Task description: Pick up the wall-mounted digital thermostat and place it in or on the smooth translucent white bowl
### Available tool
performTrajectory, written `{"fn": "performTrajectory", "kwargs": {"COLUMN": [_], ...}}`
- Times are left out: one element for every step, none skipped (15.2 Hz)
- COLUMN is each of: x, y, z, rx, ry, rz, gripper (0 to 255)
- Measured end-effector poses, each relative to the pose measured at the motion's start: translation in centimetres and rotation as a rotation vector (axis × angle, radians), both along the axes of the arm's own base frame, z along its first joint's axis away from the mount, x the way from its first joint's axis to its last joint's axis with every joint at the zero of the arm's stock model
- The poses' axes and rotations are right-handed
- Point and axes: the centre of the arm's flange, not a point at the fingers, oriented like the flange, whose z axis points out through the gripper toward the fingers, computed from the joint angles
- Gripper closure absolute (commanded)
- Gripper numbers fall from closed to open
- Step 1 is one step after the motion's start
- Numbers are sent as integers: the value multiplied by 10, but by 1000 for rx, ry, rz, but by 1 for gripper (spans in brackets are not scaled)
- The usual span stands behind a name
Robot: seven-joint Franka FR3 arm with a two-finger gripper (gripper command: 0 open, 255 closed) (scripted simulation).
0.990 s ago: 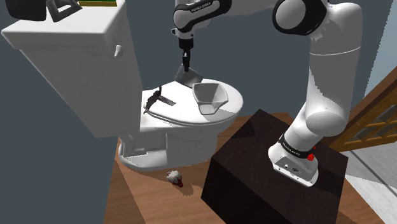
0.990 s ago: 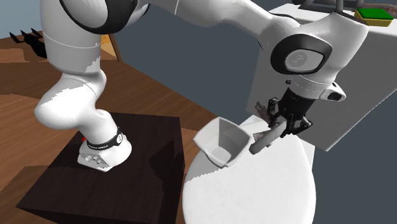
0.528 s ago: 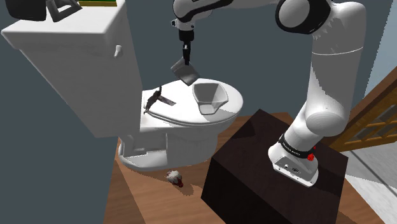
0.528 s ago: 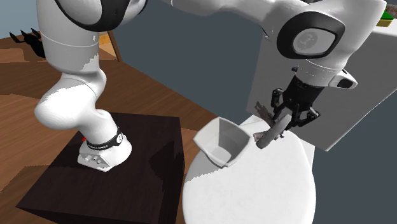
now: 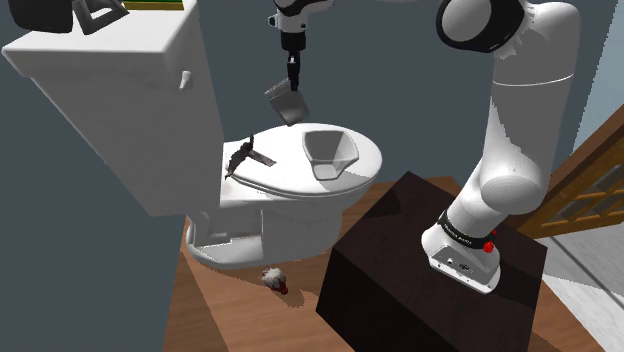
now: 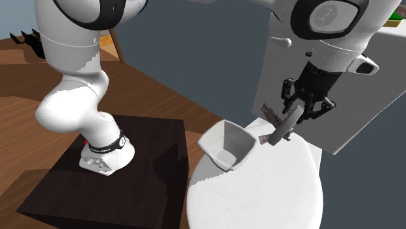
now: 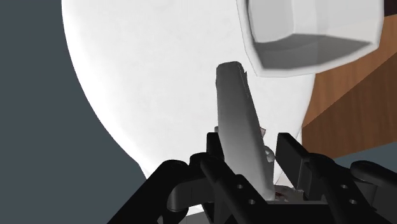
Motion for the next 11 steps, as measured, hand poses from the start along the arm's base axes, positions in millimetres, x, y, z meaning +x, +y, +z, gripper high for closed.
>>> {"fn": "performTrajectory", "kwargs": {"x": [0, 0, -1, -1, 0, 0, 0, -6, -14, -26, -37], "y": [0, -1, -1, -1, -1, -1, 0, 1, -2, -4, -6], "z": [5, 11, 16, 21, 26, 32, 35, 39, 44, 47, 52], "rx": [0, 0, 0, 0, 0, 0, 0, 0, 0, 0, 0], "ry": [0, 0, 0, 0, 0, 0, 0, 1, 0, 0, 0], "rz": [0, 0, 0, 0, 0, 0, 0, 0, 0, 0, 0], "gripper": [255, 255, 255, 255, 255, 255, 255, 255, 255, 255, 255]}}
